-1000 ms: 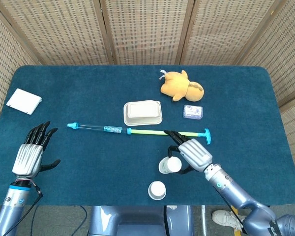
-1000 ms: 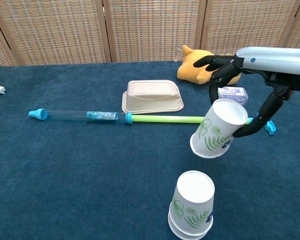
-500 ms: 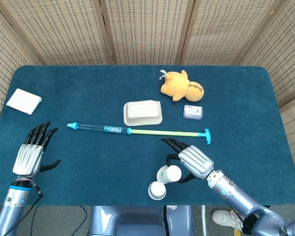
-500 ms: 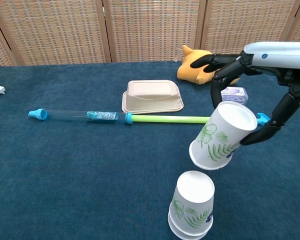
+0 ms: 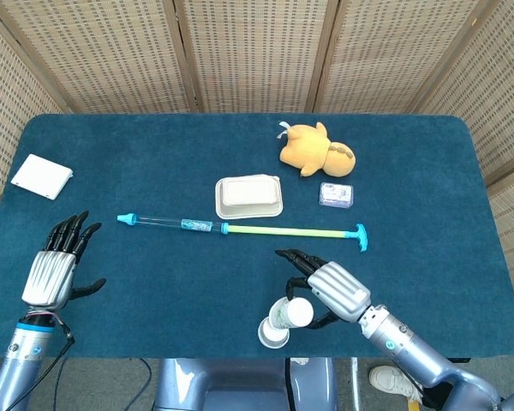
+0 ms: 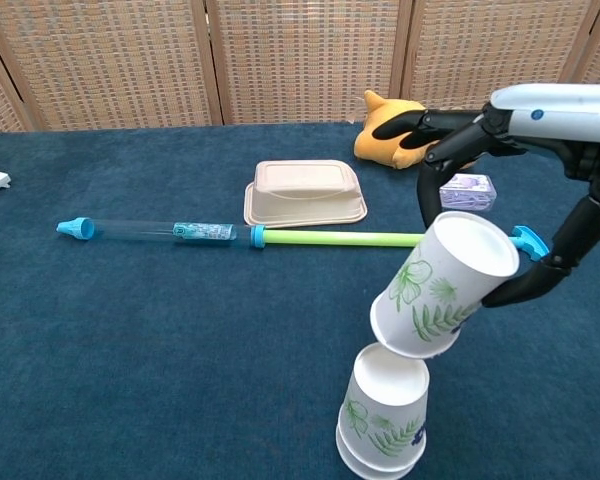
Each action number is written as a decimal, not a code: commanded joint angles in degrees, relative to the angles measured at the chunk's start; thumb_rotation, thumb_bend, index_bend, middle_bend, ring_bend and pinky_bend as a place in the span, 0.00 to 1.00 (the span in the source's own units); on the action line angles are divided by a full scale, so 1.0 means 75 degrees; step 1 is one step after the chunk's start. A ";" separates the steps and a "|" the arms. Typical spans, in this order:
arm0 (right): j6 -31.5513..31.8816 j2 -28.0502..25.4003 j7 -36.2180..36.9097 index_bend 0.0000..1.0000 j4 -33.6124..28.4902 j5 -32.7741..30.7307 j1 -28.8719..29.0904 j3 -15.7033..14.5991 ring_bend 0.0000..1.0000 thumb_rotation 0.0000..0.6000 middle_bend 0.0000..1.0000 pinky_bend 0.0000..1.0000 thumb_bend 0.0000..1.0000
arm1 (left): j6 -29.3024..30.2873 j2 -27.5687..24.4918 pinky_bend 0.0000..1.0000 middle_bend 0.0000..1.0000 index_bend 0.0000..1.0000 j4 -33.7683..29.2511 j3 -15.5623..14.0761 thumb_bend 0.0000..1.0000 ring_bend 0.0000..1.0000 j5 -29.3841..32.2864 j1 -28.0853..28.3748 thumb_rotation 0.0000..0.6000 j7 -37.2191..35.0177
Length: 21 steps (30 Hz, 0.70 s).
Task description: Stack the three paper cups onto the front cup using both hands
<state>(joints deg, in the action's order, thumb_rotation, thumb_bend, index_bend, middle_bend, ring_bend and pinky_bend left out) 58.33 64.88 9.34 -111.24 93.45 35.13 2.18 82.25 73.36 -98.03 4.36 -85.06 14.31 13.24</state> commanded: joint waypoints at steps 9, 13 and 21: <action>0.0186 -0.0002 -0.0180 0.61 -0.0214 0.0261 -0.0148 -0.0215 0.00 1.00 0.09 0.25 0.18 | -0.0020 -0.0016 0.07 0.00 0.13 -0.0035 -0.0031 0.14 0.00 -0.0072 -0.0008 1.00 -0.0001; 0.0197 0.0026 -0.0319 0.61 -0.0224 0.0252 -0.0169 -0.0233 0.00 1.00 0.09 0.25 0.18 | -0.0015 -0.0031 0.07 0.00 0.13 -0.0054 -0.0032 0.14 0.00 -0.0084 -0.0017 1.00 -0.0003; 0.0067 0.0148 -0.0460 0.61 -0.0242 0.0234 -0.0133 -0.0295 0.00 1.00 0.09 0.25 0.18 | -0.0064 -0.0041 0.07 0.00 0.13 -0.0052 -0.0017 0.14 0.00 -0.0051 -0.0010 1.00 -0.0006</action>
<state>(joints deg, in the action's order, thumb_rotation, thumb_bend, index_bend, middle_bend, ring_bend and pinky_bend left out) 58.92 65.93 5.96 -113.05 95.23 34.09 0.03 81.77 73.05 -98.42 4.24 -85.44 14.23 13.19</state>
